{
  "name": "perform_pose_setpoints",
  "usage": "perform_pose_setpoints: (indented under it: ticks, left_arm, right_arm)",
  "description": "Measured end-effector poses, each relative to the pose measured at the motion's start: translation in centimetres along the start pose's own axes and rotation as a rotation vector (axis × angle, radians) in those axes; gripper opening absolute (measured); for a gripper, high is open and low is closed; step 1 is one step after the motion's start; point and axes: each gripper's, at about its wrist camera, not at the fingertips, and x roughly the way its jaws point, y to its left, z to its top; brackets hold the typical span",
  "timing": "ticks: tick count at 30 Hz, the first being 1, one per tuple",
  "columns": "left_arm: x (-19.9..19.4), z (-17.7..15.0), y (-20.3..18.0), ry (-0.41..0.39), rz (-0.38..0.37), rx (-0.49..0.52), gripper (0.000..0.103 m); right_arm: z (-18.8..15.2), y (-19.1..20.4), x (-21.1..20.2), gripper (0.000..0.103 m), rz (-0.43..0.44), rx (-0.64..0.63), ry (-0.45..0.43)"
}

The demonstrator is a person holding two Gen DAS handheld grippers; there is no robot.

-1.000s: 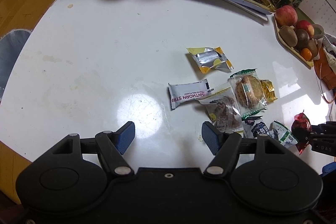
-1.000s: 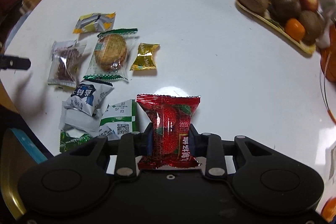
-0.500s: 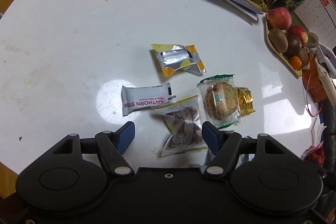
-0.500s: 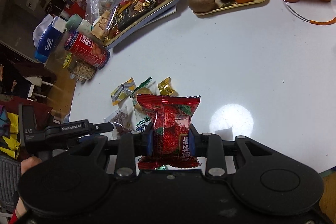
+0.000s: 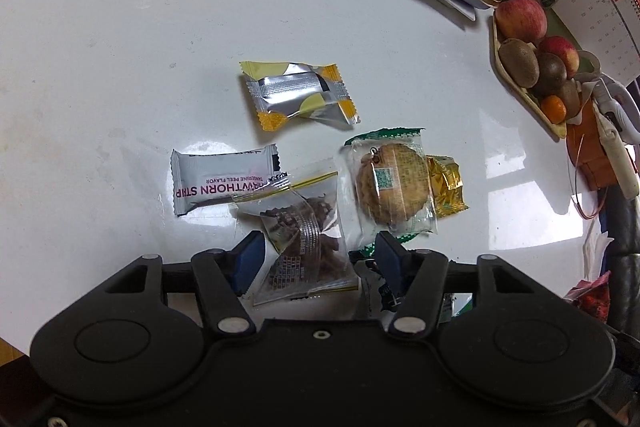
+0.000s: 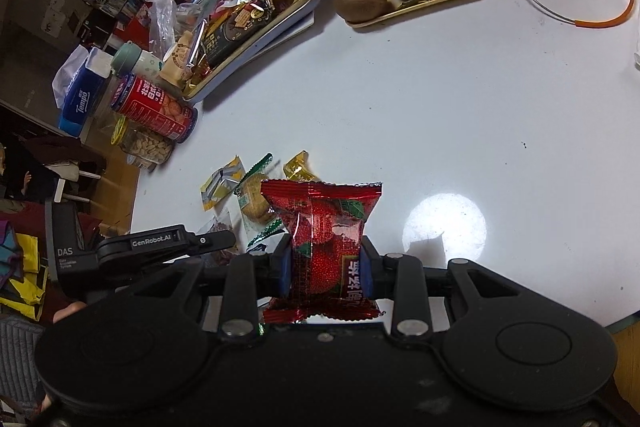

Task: Organize snacks
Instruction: 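Lift the red candy bag with the right gripper while the left gripper grasps the clear snack bag, then carry the red bag and clear snack bag back toward the gold tray with both grippers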

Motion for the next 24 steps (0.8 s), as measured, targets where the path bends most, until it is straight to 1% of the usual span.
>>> perform_pose_setpoints:
  ticks: [3, 7, 8, 10, 13, 18, 24]
  left_arm:
    - [0.3, 0.0, 0.0, -0.005, 0.024, 0.003, 0.062]
    - [0.6, 0.1, -0.5, -0.03, 0.067, 0.03, 0.05]
    - [0.6, 0.1, -0.5, -0.033, 0.068, 0.035, 0.048]
    - [0.7, 0.0, -0.6, -0.041, 0.066, 0.039, 0.047]
    - [0.6, -0.1, -0.7, -0.052, 0.073, 0.042, 0.041]
    - [0.2, -0.2, -0.2, -0.063, 0.073, 0.016, 0.04]
    - [-0.8, -0.2, 0.3, -0.079, 0.037, -0.006, 0.04]
  right_arm:
    - [-0.1, 0.2, 0.2, 0.034, -0.005, -0.021, 0.003]
    - [-0.2, 0.2, 0.5, 0.034, -0.001, -0.018, 0.018]
    - [-0.3, 0.2, 0.5, 0.034, -0.001, -0.017, 0.017]
    - [-0.3, 0.3, 0.6, 0.034, 0.0, -0.024, 0.018]
    - [-0.3, 0.3, 0.6, 0.034, 0.006, -0.02, 0.015]
    - [-0.3, 0.4, 0.7, 0.034, 0.004, -0.022, 0.017]
    - [-0.2, 0.5, 1.3, 0.034, -0.014, -0.019, 0.025]
